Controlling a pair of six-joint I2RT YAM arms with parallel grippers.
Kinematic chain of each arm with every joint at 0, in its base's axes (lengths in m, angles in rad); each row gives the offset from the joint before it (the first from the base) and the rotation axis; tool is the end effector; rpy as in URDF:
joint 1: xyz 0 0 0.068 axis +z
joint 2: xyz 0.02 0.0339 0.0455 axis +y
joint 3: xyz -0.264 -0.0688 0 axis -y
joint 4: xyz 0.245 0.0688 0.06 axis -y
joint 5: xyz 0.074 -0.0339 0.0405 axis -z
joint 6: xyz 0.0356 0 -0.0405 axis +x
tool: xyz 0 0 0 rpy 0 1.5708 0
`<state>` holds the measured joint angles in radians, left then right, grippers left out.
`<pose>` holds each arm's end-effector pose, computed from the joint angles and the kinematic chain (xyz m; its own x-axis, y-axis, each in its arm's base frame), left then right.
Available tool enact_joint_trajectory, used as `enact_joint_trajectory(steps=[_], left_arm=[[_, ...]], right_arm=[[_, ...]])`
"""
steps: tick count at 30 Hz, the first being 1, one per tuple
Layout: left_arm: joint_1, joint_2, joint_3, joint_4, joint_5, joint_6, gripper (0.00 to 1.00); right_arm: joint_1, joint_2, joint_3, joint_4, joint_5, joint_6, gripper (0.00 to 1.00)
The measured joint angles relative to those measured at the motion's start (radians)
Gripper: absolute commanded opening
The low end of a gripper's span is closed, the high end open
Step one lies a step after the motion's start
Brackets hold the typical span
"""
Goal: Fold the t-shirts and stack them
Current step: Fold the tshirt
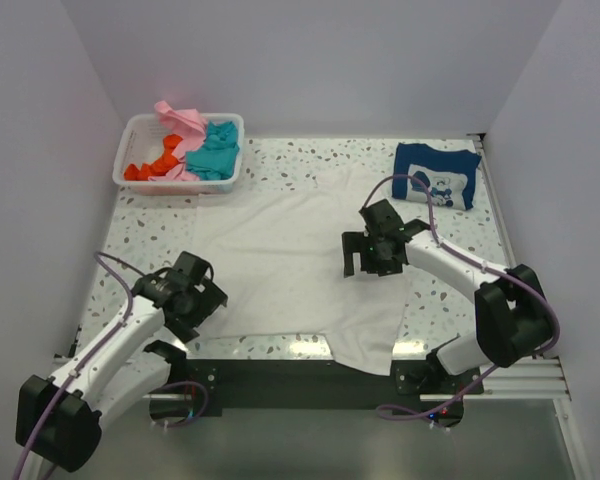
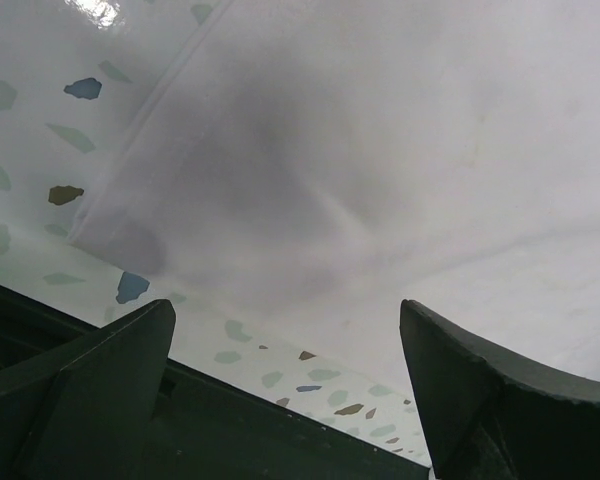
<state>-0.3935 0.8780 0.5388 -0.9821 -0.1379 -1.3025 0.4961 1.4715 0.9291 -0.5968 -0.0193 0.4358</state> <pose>0.1214 -0.0451 0.1858 -0.5732 -0.7961 -0.1939 -0.7706 0.6042 -0.2028 0.2463 0.1341 0.2016 -0.9280 -0.0224 -0.3718 -0.1007 0.9761 0.1925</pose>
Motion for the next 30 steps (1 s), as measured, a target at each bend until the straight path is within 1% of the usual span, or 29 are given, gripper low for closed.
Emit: enact_joint_trajectory(steps=[4,7,13,16,19,21,22,25,28,30], left_arm=[[-0.003,-0.013,-0.022,0.000,0.023,-0.028,0.99],[-0.020,0.008,-0.045,0.000,0.031,-0.051,0.98],[-0.042,0.058,-0.047,0.025,0.028,-0.076,0.91],[-0.045,0.086,-0.058,0.056,0.011,-0.085,0.89],[-0.046,0.128,-0.064,0.067,-0.009,-0.100,0.86],[-0.046,0.128,-0.063,0.065,-0.015,-0.109,0.83],[-0.046,0.120,-0.064,0.066,-0.020,-0.117,0.79],[-0.047,0.069,-0.082,0.077,-0.046,-0.138,0.71],[-0.047,0.023,-0.097,0.082,-0.077,-0.153,0.65],[-0.047,0.022,-0.098,0.088,-0.094,-0.156,0.57]], right_arm=[[0.000,0.000,0.000,0.001,-0.005,-0.011,0.99],[0.000,-0.002,0.000,0.002,-0.008,-0.014,0.99],[0.000,-0.011,-0.001,0.002,-0.011,-0.019,0.99],[0.000,-0.018,-0.002,0.000,-0.010,-0.024,0.99],[-0.002,-0.029,-0.002,0.000,-0.010,-0.029,0.99],[-0.004,-0.039,-0.004,-0.001,-0.010,-0.032,0.99],[-0.006,-0.044,-0.004,-0.002,-0.009,-0.033,0.99],[-0.009,-0.053,-0.004,-0.003,-0.006,-0.035,0.99],[-0.011,-0.054,-0.004,-0.008,-0.001,-0.037,0.99],[-0.012,-0.054,-0.004,-0.011,0.001,-0.037,0.99]])
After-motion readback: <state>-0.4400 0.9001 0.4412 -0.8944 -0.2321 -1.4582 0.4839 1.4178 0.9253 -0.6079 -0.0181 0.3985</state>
